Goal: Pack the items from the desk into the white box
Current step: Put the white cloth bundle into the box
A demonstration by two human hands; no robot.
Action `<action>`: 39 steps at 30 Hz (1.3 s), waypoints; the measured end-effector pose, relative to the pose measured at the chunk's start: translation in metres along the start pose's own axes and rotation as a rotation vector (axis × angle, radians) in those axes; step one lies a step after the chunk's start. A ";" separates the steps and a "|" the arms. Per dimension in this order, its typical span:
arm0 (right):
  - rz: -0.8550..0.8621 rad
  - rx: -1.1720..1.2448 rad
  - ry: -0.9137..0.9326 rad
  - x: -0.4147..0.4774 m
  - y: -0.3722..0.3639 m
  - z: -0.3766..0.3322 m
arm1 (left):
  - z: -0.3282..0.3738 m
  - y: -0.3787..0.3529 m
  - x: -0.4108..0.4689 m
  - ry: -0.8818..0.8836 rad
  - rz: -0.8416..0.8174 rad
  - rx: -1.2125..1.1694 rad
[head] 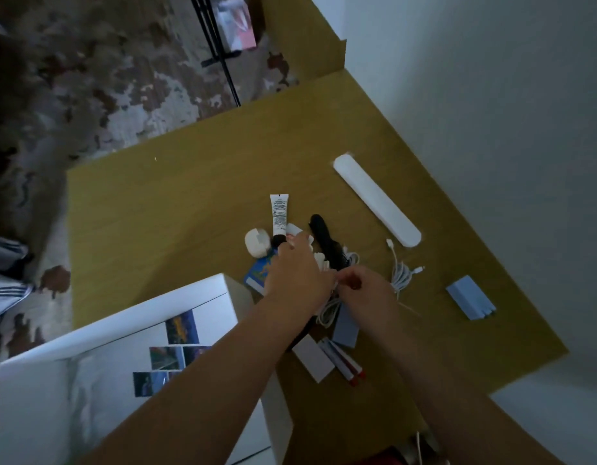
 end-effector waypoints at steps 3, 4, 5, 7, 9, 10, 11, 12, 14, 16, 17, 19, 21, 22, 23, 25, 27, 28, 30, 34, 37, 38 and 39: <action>-0.009 0.030 -0.024 0.010 0.000 0.008 | -0.012 -0.019 0.016 0.135 -0.062 0.102; -0.020 0.052 -0.032 0.012 0.000 0.011 | -0.017 -0.021 0.019 0.163 -0.079 0.146; -0.036 0.072 -0.040 0.013 0.001 0.012 | -0.020 -0.021 0.022 0.164 -0.087 0.179; -0.063 0.084 -0.048 0.014 0.003 0.014 | -0.022 -0.017 0.023 0.125 -0.090 0.200; -0.060 0.101 -0.047 0.012 0.007 0.010 | -0.020 -0.007 0.020 0.054 -0.052 0.194; -0.035 0.130 -0.038 0.010 0.011 0.007 | -0.017 0.001 0.017 0.009 -0.011 0.168; 0.001 0.170 -0.020 0.008 0.015 0.001 | -0.014 0.010 0.012 -0.039 0.030 0.118; 0.034 0.215 0.005 0.005 0.020 -0.006 | -0.010 0.020 0.007 -0.085 0.059 0.050; 0.017 0.335 0.060 -0.002 0.028 -0.026 | -0.007 0.039 -0.005 -0.121 0.094 -0.133; -0.173 0.559 0.105 -0.012 0.026 -0.048 | -0.011 0.055 -0.018 -0.082 0.099 -0.338; -0.288 0.666 0.113 -0.018 0.022 -0.058 | -0.015 0.062 -0.023 -0.062 0.098 -0.425; -0.452 0.742 0.139 -0.027 0.015 -0.078 | -0.026 0.075 -0.033 -0.039 0.114 -0.512; -0.487 0.645 0.200 -0.037 0.008 -0.099 | -0.041 0.088 -0.042 -0.020 0.158 -0.551; -0.464 0.581 0.227 -0.041 0.005 -0.107 | -0.049 0.093 -0.047 -0.015 0.176 -0.565; -0.435 0.535 0.250 -0.044 0.000 -0.114 | -0.057 0.098 -0.053 -0.010 0.190 -0.576; -0.390 0.497 0.257 -0.051 -0.011 -0.126 | -0.077 0.109 -0.065 0.016 0.222 -0.613; -0.366 0.465 0.256 -0.058 -0.025 -0.138 | -0.100 0.121 -0.077 0.049 0.249 -0.652; -0.369 0.438 0.273 -0.062 -0.034 -0.146 | -0.111 0.128 -0.084 0.061 0.261 -0.657; -0.397 0.403 0.304 -0.072 -0.054 -0.162 | -0.135 0.144 -0.097 0.074 0.302 -0.643; -0.474 0.340 0.299 -0.087 -0.101 -0.183 | -0.190 0.180 -0.130 0.109 0.548 -0.614; -0.548 0.231 0.275 -0.100 -0.142 -0.190 | -0.235 0.207 -0.162 0.152 0.833 -0.439; -0.568 0.196 0.258 -0.104 -0.155 -0.190 | -0.248 0.212 -0.170 0.159 0.887 -0.367; -0.580 0.151 0.246 -0.108 -0.167 -0.189 | -0.261 0.215 -0.175 0.167 0.911 -0.311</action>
Point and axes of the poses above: each hand's wrist, its own x-axis towards the middle knuckle, its own y-axis out of the back of the hand, z = x × y, the point moved 5 cm from there along x, towards the middle knuckle, and after that the axes turned 9 degrees about -x, right-handed, at the moved point
